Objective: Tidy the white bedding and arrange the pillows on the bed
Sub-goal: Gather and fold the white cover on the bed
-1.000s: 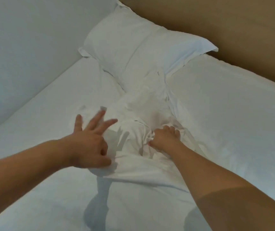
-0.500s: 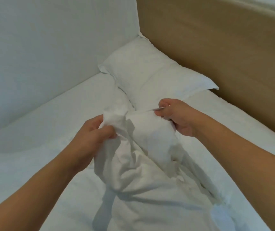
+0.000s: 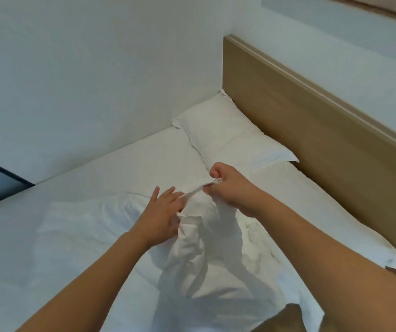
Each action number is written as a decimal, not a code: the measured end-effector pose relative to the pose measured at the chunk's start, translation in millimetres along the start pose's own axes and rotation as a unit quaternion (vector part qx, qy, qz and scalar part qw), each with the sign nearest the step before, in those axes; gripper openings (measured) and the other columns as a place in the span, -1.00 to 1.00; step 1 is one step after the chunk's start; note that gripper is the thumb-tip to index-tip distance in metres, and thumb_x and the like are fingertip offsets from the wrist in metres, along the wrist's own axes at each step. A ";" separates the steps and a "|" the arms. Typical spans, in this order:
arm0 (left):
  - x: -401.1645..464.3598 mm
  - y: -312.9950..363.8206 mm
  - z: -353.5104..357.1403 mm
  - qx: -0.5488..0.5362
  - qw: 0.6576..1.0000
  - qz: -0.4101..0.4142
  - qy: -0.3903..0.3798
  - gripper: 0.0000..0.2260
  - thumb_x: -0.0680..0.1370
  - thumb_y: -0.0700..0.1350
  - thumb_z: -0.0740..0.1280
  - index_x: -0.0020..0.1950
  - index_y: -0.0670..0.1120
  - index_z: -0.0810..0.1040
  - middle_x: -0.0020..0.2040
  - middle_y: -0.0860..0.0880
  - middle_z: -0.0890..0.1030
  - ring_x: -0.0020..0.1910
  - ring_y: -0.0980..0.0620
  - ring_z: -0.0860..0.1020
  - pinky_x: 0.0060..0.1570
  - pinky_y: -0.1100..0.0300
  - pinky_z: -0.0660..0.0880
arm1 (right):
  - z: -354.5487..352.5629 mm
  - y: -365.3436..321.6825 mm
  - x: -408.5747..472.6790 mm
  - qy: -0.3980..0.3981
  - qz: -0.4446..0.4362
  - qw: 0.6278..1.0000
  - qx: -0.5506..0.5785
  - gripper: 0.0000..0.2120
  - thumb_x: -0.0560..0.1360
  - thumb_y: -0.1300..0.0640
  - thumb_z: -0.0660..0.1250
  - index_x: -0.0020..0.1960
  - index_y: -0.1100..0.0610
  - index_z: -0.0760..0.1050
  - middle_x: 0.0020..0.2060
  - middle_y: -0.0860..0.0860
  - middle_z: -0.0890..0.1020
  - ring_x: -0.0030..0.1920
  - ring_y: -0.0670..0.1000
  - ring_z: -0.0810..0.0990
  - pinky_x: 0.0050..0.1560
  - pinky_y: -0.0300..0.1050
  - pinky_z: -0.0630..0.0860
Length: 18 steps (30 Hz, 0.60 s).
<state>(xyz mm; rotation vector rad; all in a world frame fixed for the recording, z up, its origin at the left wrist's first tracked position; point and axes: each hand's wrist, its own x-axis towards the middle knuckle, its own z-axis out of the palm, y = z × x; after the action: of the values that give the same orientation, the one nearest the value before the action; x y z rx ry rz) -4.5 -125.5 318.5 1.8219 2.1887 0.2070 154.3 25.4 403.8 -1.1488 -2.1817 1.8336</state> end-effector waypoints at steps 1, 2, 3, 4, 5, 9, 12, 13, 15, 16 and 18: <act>-6.7 -1.6 0.4 -0.056 0.998 -0.018 -0.021 -0.67 0.50 0.14 0.20 0.20 0.07 0.52 0.15 0.11 0.56 0.20 0.13 0.49 0.51 -0.06 0.09 | 3.7 2.8 -7.6 -0.002 0.011 1.000 0.010 -0.76 0.51 0.19 0.34 -0.13 0.02 0.26 -0.24 0.03 0.43 -0.32 -0.01 0.36 -0.34 -0.16 0.31; -16.4 -1.8 0.0 -0.124 0.990 -0.053 -0.040 -0.71 0.45 0.10 0.18 0.02 0.02 0.57 -0.06 0.12 0.58 -0.02 0.14 0.55 0.39 -0.02 0.31 | 6.9 7.8 -15.9 -0.008 0.026 0.998 0.052 -0.78 0.51 0.17 0.35 -0.05 0.03 0.29 -0.17 0.03 0.49 -0.28 -0.01 0.43 -0.28 -0.16 0.37; -27.8 -1.9 -0.9 -0.195 0.975 -0.098 -0.040 -0.74 0.42 0.08 0.19 -0.11 -0.05 0.55 -0.19 0.08 0.57 -0.17 0.12 0.54 0.17 0.01 0.48 | 9.1 13.4 -25.4 -0.021 0.042 0.991 0.122 -0.74 0.52 0.18 0.36 0.06 -0.01 0.31 -0.06 0.03 0.57 -0.18 0.00 0.52 -0.16 -0.14 0.45; -40.6 -1.3 -3.5 -0.253 0.958 -0.135 -0.016 -0.77 0.41 0.04 0.22 -0.19 -0.11 0.50 -0.26 0.01 0.55 -0.27 0.09 0.50 -0.05 0.04 0.53 | 12.2 22.3 -35.5 -0.035 0.055 0.980 0.189 -0.62 0.51 0.19 0.37 0.19 -0.10 0.29 0.11 0.00 0.58 0.00 0.01 0.56 0.03 -0.09 0.49; -54.9 -1.3 -7.2 -0.300 0.940 -0.162 0.024 -0.79 0.42 -0.01 0.25 -0.22 -0.16 0.46 -0.28 -0.06 0.53 -0.31 0.08 0.47 -0.20 0.11 0.48 | 17.2 32.3 -47.3 -0.047 0.060 0.973 0.217 -0.45 0.49 0.16 0.39 0.30 -0.24 0.21 0.30 -0.05 0.50 0.21 0.00 0.50 0.21 -0.02 0.43; -113.3 1.6 -50.3 -0.469 0.832 -0.237 0.178 -0.76 0.45 -0.08 0.33 -0.30 -0.22 0.41 -0.38 -0.07 0.46 -0.39 0.10 0.37 -0.31 0.17 0.33 | 79.0 72.9 -89.9 -0.141 0.065 0.962 -0.223 0.28 0.23 -0.34 0.51 0.48 -0.21 -0.47 0.56 -0.11 -0.20 0.55 0.02 -0.20 0.52 0.16 -0.19; -160.8 0.9 -98.4 -0.551 0.782 -0.207 0.205 -0.65 0.33 0.04 0.34 -0.26 -0.27 0.43 -0.34 -0.10 0.48 -0.34 0.03 0.42 -0.30 0.13 0.37 | 141.4 75.1 -106.7 -0.102 -0.012 0.895 -0.433 0.40 0.15 -0.44 0.46 0.47 -0.07 -0.55 0.50 0.01 -0.43 0.47 0.08 -0.49 0.45 0.20 -0.42; -181.6 -2.0 -113.7 -0.560 0.784 -0.182 0.198 -0.64 0.33 0.03 0.33 -0.24 -0.29 0.43 -0.33 -0.12 0.48 -0.32 0.02 0.43 -0.30 0.13 0.38 | 160.5 69.8 -111.0 -0.081 -0.035 0.889 -0.450 0.37 0.16 -0.43 0.46 0.51 -0.05 -0.49 0.51 0.03 -0.40 0.48 0.11 -0.47 0.45 0.21 -0.41; -222.9 -6.0 -143.0 -0.567 0.794 -0.124 0.180 -0.83 0.33 -0.12 0.26 -0.34 -0.22 0.38 -0.39 -0.10 0.41 -0.38 0.02 0.37 -0.35 0.20 0.32 | 189.3 57.1 -114.8 -0.041 -0.078 0.884 -0.459 0.13 0.25 -0.36 0.44 0.57 0.02 -0.08 0.57 0.07 -0.08 0.56 0.14 -0.18 0.50 0.18 -0.30; -242.9 -10.0 -155.9 -0.564 0.804 -0.094 0.162 -0.89 0.32 -0.20 0.21 -0.40 -0.15 0.33 -0.43 -0.06 0.34 -0.41 0.03 0.31 -0.40 0.23 0.26 | 197.7 46.6 -116.8 -0.026 -0.093 0.893 -0.440 -0.11 0.30 -0.28 0.43 0.49 0.03 0.20 0.50 0.08 0.21 0.54 0.13 0.09 0.53 0.12 -0.16; -279.5 -22.0 -174.8 -0.517 0.848 -0.055 0.102 -0.90 0.31 -0.25 0.18 -0.40 -0.11 0.31 -0.44 -0.06 0.32 -0.42 0.02 0.29 -0.42 0.21 0.22 | 204.0 27.1 -124.1 -0.021 -0.142 0.894 -0.425 -0.62 0.40 -0.12 0.37 0.14 0.05 0.54 0.10 0.06 0.62 0.18 0.11 0.55 0.38 0.02 0.33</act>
<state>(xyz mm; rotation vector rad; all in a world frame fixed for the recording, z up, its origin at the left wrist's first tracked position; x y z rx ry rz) -33.6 -390.8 513.1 1.0576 1.6789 1.3044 155.8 -212.7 371.0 -0.7679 -3.0719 0.7656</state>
